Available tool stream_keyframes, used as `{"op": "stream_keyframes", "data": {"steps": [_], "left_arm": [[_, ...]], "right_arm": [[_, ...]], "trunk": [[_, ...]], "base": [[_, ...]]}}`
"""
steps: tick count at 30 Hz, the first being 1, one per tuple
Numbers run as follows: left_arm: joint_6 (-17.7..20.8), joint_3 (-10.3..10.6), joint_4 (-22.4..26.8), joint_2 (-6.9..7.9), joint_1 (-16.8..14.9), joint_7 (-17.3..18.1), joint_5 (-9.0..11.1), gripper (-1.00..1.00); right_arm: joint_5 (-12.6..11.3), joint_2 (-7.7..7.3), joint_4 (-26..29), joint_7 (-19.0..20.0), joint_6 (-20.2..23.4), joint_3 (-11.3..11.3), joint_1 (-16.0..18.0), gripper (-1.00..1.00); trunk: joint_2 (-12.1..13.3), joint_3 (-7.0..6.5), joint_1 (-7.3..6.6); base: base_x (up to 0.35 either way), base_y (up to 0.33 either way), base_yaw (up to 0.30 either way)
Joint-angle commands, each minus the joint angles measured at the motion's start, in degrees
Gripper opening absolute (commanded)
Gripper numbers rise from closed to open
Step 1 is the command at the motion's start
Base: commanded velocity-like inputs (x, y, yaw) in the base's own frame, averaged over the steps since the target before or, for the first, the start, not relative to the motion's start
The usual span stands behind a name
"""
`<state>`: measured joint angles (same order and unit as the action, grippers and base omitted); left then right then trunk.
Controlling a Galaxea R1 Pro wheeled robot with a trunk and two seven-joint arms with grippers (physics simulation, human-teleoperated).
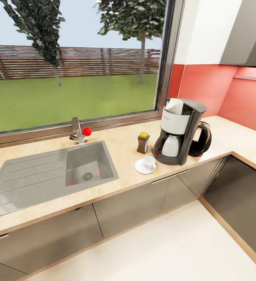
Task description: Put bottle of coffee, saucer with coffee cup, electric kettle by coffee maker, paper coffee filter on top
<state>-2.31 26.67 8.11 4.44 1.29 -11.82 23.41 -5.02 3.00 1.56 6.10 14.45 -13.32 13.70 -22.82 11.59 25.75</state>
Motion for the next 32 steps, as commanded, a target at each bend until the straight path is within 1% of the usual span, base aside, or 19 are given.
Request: {"op": "stream_keyframes", "data": {"steps": [1, 5, 9, 14, 16, 18, 19, 22, 24, 26, 32], "left_arm": [[0.2, 0.5, 0.2, 0.07, 0.0, -0.3, 0.6, 1.00], [0.5, 0.5, 0.2, 0.07, 0.0, -0.4, 0.6, 1.00], [0.8, 0.6, 0.2, 0.05, 0.0, -0.4, 0.6, 1.00], [1.0, 0.3, 0.2, 0.15, 0.0, -0.4, 0.7, 1.00], [1.0, 0.1, 0.2, 0.25, 0.0, -0.4, 0.7, 1.00], [1.0, 0.1, 0.2, 0.34, 0.0, -0.5, 0.8, 1.00], [1.0, 0.1, 0.2, 0.35, 0.0, -0.5, 0.8, 1.00], [1.0, 0.1, 0.2, 0.22, 0.0, -0.5, 0.9, 1.00], [1.0, 0.2, 0.2, 0.07, 0.0, -0.4, 0.9, 1.00], [1.0, 0.2, 0.3, -0.02, 0.0, -0.5, 1.0, 1.00], [1.0, 0.1, 0.3, 0.00, 0.0, -0.4, 1.0, 1.00]], "right_arm": [[-0.5, -0.01, 0.1, 0.0, 0.3, -0.5, 0.0, 1.00], [-0.6, -0.06, 0.1, -0.2, 0.2, -0.5, 0.0, 1.00], [-0.4, -0.41, 0.1, -0.2, -0.2, -0.6, 0.0, 1.00], [-0.3, -0.58, 0.3, -0.2, -0.9, -0.7, 0.0, 1.00], [-0.4, -0.57, 0.4, -0.2, -3.1, -0.7, 0.0, 1.00], [-0.4, -0.50, 0.4, -0.2, -6.9, -0.7, 0.0, 1.00], [-0.4, -0.49, 0.4, -0.2, -8.1, -0.7, 0.0, 1.00], [-0.4, -0.46, 0.4, -0.2, -14.4, -0.7, 0.0, 1.00], [-0.4, -0.46, 0.4, -0.2, -17.0, -0.7, 0.0, 1.00], [-0.4, -0.50, 0.4, -0.2, -18.0, -0.7, 0.0, 1.00], [-0.3, -0.51, 0.3, -0.2, -18.7, -0.7, 0.0, 1.00]], "trunk": [[-0.1, 0.09, 0.03], [-0.1, 0.09, 0.03], [-0.1, 0.09, 0.03], [-0.1, 0.09, 0.03], [-0.1, 0.09, 0.03], [-0.1, 0.09, 0.03], [-0.1, 0.09, 0.03], [-0.1, 0.09, 0.03], [-0.1, 0.09, 0.03], [-0.1, 0.09, 0.03], [-0.1, 0.09, 0.03]], "base": [[0.000, 0.000, 0.000], [0.000, 0.000, 0.000], [0.000, 0.000, 0.000], [0.000, 0.000, 0.000], [0.000, 0.000, 0.000], [0.000, 0.000, 0.000], [0.000, 0.000, 0.000], [0.000, 0.000, 0.000], [0.000, 0.000, 0.000], [0.000, 0.000, 0.000], [0.000, 0.000, 0.000]]}}
